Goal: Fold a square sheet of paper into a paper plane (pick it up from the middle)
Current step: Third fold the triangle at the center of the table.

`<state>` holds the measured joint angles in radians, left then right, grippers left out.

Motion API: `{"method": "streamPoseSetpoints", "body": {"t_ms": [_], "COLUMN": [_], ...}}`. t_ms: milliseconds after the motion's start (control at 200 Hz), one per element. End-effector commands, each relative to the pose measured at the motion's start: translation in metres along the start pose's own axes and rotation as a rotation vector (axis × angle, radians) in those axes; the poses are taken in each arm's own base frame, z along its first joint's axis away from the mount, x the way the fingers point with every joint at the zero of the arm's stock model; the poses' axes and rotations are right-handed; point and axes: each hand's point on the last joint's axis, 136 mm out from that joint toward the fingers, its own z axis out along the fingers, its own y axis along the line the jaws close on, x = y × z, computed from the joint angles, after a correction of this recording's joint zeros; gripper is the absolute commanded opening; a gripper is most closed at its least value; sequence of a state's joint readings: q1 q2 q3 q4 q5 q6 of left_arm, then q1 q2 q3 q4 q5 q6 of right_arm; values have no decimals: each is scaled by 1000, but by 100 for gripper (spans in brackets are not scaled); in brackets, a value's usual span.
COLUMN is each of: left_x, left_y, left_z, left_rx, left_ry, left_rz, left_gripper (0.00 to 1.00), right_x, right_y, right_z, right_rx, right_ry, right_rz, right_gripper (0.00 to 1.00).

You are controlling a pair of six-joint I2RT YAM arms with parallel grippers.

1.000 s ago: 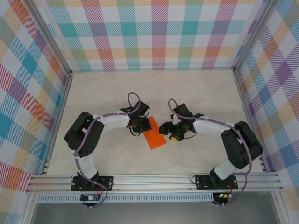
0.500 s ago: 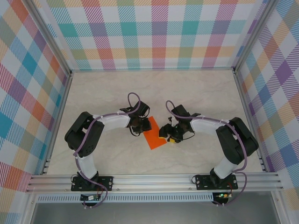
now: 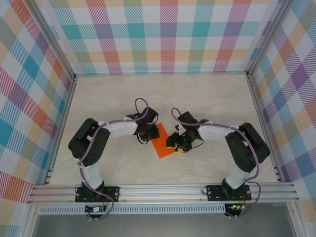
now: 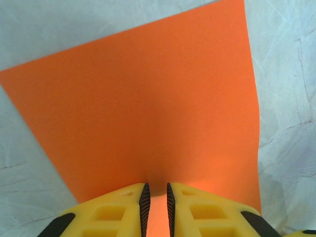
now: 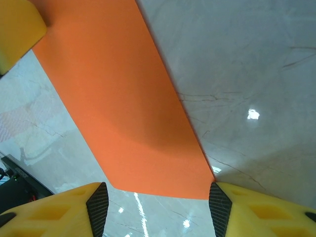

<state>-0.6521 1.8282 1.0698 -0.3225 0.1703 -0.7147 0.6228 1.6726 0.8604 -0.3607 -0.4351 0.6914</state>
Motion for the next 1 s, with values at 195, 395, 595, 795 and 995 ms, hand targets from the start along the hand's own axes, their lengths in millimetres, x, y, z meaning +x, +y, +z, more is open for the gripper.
{"method": "streamPoseSetpoints", "body": {"t_ms": [195, 395, 595, 795, 995], "left_x": [16, 16, 16, 17, 17], "left_y": [31, 32, 32, 33, 32], "left_z": [13, 13, 13, 12, 12], "left_rx": [-111, -116, -113, -115, -115], "left_ry": [45, 45, 44, 44, 43], "left_rz": [-16, -15, -19, -20, -20], "left_gripper": [20, 20, 20, 20, 20], "right_x": [-1, 0, 3, 4, 5], "right_y": [-10, -11, 2, 12, 22], "right_z": [-8, -9, 0, 4, 5], "right_rx": [97, 103, 33, -22, -78], "right_ry": [-27, -28, 9, 20, 30], "right_rz": [-27, -36, -54, -65, -68], "right_gripper": [58, 58, 57, 56, 56]}}
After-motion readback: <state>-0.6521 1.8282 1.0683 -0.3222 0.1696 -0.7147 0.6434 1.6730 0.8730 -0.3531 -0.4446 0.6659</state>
